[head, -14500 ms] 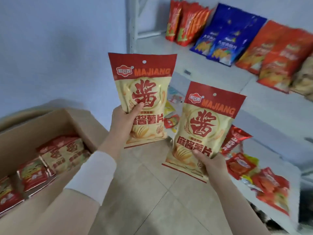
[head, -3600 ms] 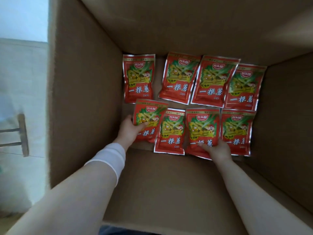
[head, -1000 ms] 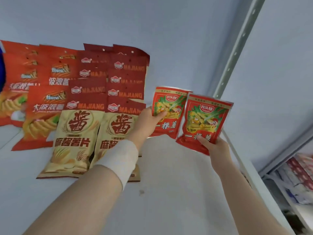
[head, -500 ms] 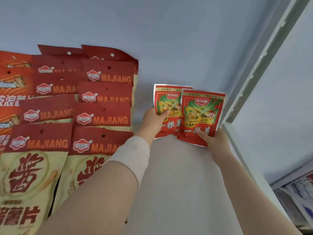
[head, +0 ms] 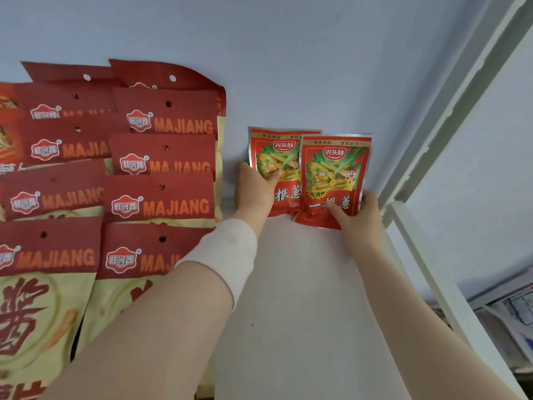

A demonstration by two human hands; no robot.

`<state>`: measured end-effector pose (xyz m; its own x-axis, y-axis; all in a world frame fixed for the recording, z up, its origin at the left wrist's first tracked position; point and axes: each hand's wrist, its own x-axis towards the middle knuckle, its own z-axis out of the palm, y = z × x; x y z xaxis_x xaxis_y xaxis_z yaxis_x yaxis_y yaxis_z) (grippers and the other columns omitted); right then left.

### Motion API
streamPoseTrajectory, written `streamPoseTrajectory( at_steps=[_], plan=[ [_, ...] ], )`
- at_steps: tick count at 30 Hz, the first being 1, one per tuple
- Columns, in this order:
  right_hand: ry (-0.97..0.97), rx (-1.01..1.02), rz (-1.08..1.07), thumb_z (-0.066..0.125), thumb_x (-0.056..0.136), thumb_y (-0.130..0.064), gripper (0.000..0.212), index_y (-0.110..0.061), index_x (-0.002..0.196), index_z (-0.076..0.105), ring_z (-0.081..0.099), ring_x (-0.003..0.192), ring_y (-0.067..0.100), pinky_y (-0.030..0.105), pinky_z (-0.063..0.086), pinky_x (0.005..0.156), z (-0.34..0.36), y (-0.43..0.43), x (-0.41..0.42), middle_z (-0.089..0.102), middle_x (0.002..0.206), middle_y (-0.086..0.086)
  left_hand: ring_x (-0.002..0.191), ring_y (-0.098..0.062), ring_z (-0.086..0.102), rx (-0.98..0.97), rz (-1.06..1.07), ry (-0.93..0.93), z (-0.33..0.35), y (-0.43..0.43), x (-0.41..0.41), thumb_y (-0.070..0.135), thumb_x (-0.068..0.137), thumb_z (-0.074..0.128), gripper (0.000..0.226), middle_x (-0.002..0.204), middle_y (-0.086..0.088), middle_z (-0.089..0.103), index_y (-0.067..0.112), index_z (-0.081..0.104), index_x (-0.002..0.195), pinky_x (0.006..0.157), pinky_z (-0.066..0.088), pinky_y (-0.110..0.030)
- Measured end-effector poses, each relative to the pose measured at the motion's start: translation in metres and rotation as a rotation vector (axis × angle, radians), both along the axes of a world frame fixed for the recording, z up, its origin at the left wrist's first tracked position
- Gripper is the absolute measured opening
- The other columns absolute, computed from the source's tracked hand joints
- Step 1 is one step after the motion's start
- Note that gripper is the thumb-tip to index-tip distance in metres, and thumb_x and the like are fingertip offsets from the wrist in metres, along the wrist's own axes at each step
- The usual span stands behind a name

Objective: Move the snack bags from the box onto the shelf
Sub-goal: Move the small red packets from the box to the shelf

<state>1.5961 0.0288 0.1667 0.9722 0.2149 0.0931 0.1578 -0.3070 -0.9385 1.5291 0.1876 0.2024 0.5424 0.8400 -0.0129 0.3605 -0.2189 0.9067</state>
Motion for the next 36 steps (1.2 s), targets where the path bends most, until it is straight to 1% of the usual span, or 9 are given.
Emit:
streamPoseTrajectory(
  at_steps=[2, 5, 9, 14, 17, 20, 27, 32, 36],
  plan=[
    [-0.015, -0.038, -0.036, 0.075, 0.076, -0.031, 0.055, -0.011, 0.118, 0.047, 0.056, 0.09, 0.013, 0.016, 0.04, 0.064, -0.003, 0.001, -0.001, 0.058, 0.105, -0.001, 0.107, -0.026, 0.06, 0.02, 0.041, 0.012, 0.001, -0.003, -0.001, 0.034, 0.085, 0.066, 0.047, 0.117, -0.009, 0.057, 0.008, 0.042, 0.115, 0.08, 0.051, -0.036],
    [-0.058, -0.121, -0.068, 0.075, 0.073, -0.04, 0.065, -0.012, 0.124, 0.046, 0.057, 0.106, 0.02, 0.032, 0.048, 0.084, -0.006, 0.0, -0.006, 0.059, 0.116, 0.004, 0.112, -0.024, 0.056, 0.091, 0.112, -0.033, 0.004, -0.01, -0.007, 0.031, 0.082, 0.07, 0.051, 0.12, -0.008, 0.053, 0.009, 0.041, 0.117, 0.088, 0.05, -0.038],
    [-0.176, -0.277, -0.14, 0.069, 0.079, -0.04, 0.077, -0.009, 0.14, 0.033, 0.038, 0.13, 0.023, 0.039, 0.032, 0.109, 0.002, -0.008, -0.023, 0.045, 0.136, 0.008, 0.124, -0.021, 0.044, 0.378, 0.145, -0.081, 0.007, -0.029, -0.022, 0.026, 0.082, 0.069, 0.064, 0.133, -0.009, 0.042, 0.011, 0.036, 0.134, 0.099, 0.043, -0.032],
    [-0.367, -0.607, -0.112, 0.056, 0.09, -0.035, 0.056, -0.011, 0.137, 0.037, 0.033, 0.132, 0.027, 0.038, 0.023, 0.112, 0.013, -0.021, -0.053, 0.043, 0.137, 0.01, 0.134, -0.03, 0.036, 1.024, -0.158, 0.087, 0.013, -0.049, -0.047, 0.022, 0.09, 0.058, 0.042, 0.139, -0.014, 0.042, 0.01, 0.048, 0.129, 0.11, 0.03, -0.04],
    [-0.486, -0.815, 0.015, 0.053, 0.091, -0.029, 0.047, -0.009, 0.132, 0.042, 0.037, 0.127, 0.031, 0.042, 0.029, 0.109, 0.032, -0.03, -0.077, 0.047, 0.132, 0.011, 0.124, -0.028, 0.043, 1.224, -0.345, 0.308, 0.033, -0.053, -0.075, 0.02, 0.093, 0.051, 0.032, 0.13, -0.01, 0.05, 0.011, 0.05, 0.124, 0.102, 0.033, -0.038],
    [-0.595, -0.957, 0.132, 0.049, 0.093, -0.029, 0.046, -0.011, 0.134, 0.038, 0.034, 0.13, 0.031, 0.04, 0.026, 0.109, 0.059, -0.043, -0.115, 0.043, 0.137, 0.01, 0.115, -0.027, 0.047, 1.34, -0.324, 0.527, 0.059, -0.063, -0.124, 0.013, 0.092, 0.05, 0.028, 0.122, -0.009, 0.052, 0.011, 0.051, 0.12, 0.094, 0.036, -0.039],
    [-0.882, -1.035, 0.386, 0.046, 0.094, -0.031, 0.047, -0.012, 0.136, 0.038, 0.035, 0.129, 0.028, 0.039, 0.029, 0.104, 0.069, -0.079, -0.244, 0.041, 0.14, 0.01, 0.115, -0.029, 0.048, 1.306, -0.173, 0.814, 0.07, -0.106, -0.3, 0.009, 0.09, 0.045, 0.034, 0.124, -0.009, 0.054, 0.012, 0.049, 0.124, 0.094, 0.035, -0.04],
    [-0.974, -0.949, 0.577, 0.043, 0.094, -0.026, 0.041, -0.011, 0.131, 0.04, 0.038, 0.124, 0.029, 0.038, 0.032, 0.099, 0.068, -0.073, -0.358, 0.045, 0.133, 0.01, 0.119, -0.031, 0.047, 1.163, -0.105, 1.042, 0.072, -0.13, -0.442, 0.01, 0.091, 0.046, 0.035, 0.126, -0.013, 0.054, 0.011, 0.047, 0.126, 0.093, 0.038, -0.04],
    [-1.071, -0.917, 0.765, 0.041, 0.095, -0.032, 0.047, -0.01, 0.136, 0.036, 0.034, 0.129, 0.031, 0.04, 0.029, 0.105, 0.067, -0.054, -0.464, 0.04, 0.139, 0.012, 0.116, -0.029, 0.048, 0.967, -0.005, 1.198, 0.061, -0.14, -0.562, 0.012, 0.09, 0.047, 0.032, 0.123, -0.011, 0.053, 0.01, 0.047, 0.123, 0.091, 0.037, -0.038]
  ],
)
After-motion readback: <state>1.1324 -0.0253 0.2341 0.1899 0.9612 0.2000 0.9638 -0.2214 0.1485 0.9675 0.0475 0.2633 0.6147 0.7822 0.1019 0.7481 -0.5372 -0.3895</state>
